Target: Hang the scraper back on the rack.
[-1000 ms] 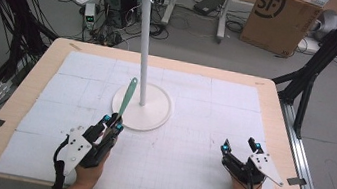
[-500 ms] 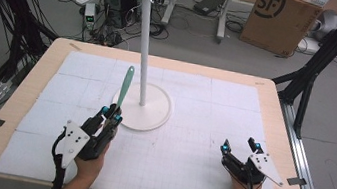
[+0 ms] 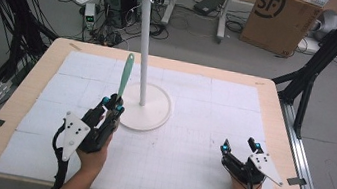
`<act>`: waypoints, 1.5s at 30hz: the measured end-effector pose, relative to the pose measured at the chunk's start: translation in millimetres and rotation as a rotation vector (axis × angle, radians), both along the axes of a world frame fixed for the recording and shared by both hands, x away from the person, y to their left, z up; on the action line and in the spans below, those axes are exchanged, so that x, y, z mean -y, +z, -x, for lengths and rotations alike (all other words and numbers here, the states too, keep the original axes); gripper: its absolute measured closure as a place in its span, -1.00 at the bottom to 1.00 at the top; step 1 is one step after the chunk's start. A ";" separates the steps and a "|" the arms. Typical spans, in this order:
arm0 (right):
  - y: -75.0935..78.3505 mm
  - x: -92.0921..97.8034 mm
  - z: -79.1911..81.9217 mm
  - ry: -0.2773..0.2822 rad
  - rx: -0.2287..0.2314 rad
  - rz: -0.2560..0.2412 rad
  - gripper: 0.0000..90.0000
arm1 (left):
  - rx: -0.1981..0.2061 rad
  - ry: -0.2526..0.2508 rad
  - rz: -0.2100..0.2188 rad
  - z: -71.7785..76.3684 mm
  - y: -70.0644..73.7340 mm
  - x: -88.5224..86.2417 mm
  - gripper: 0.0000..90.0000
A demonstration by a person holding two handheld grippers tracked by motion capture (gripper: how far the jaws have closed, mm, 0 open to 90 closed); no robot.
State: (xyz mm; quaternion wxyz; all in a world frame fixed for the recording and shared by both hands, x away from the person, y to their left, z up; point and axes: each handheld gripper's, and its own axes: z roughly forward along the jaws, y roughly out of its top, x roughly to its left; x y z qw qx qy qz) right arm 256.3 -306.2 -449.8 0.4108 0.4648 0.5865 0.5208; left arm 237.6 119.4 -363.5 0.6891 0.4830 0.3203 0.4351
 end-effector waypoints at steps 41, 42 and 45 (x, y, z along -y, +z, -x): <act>0.0 -0.1 0.0 0.004 -0.004 -0.002 -0.66 | 0.083 0.045 0.060 -34.8 41.4 1.6 0.78; 0.0 -0.1 0.0 0.004 -0.004 -0.003 -0.66 | 0.085 0.041 0.065 -35.9 42.0 1.3 0.78; 0.0 -0.4 0.0 0.003 -0.004 -0.006 -0.66 | 0.095 0.043 0.067 -38.3 44.4 1.4 0.78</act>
